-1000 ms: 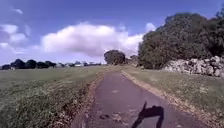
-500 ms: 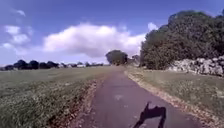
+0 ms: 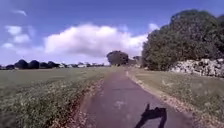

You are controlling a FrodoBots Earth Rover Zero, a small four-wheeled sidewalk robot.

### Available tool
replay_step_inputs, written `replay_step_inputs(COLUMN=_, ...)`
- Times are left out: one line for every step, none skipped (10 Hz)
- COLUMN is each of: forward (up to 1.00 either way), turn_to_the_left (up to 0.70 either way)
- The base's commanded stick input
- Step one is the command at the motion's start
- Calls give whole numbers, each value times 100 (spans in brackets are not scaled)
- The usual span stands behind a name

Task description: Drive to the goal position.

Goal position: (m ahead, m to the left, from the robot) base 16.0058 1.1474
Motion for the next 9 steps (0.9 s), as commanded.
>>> replay_step_inputs(forward=70, turn_to_the_left=1)
replay_step_inputs(forward=70, turn_to_the_left=1)
replay_step_inputs(forward=70, turn_to_the_left=1)
replay_step_inputs(forward=70, turn_to_the_left=1)
replay_step_inputs(forward=70, turn_to_the_left=1)
replay_step_inputs(forward=70, turn_to_the_left=1)
replay_step_inputs(forward=70, turn_to_the_left=5)
replay_step_inputs(forward=70, turn_to_the_left=9)
replay_step_inputs(forward=70, turn_to_the_left=11)
